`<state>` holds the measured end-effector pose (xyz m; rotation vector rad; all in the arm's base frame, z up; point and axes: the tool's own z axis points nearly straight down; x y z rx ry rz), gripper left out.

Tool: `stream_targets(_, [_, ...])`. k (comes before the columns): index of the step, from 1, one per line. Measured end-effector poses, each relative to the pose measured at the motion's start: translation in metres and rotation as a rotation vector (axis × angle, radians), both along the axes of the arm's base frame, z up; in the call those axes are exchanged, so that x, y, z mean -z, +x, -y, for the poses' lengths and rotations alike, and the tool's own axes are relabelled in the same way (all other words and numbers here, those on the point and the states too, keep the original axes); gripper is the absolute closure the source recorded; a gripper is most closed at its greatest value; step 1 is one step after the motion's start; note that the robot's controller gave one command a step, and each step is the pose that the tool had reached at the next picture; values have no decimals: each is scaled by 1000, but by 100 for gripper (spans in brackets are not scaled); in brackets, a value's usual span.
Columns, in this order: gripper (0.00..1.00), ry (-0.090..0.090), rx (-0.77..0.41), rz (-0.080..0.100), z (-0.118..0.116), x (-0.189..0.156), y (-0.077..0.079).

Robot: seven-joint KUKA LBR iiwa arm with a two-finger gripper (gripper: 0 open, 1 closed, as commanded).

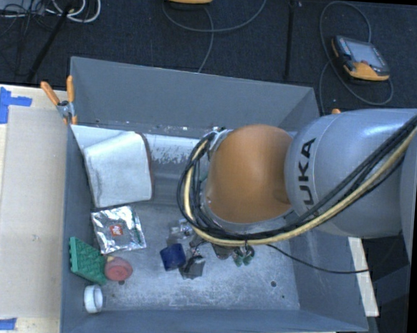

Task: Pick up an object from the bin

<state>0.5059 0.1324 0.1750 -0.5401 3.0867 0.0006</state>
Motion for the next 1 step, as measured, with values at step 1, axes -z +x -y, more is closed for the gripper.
stream_targets(1, [100,0,13,2,3,-105,2])
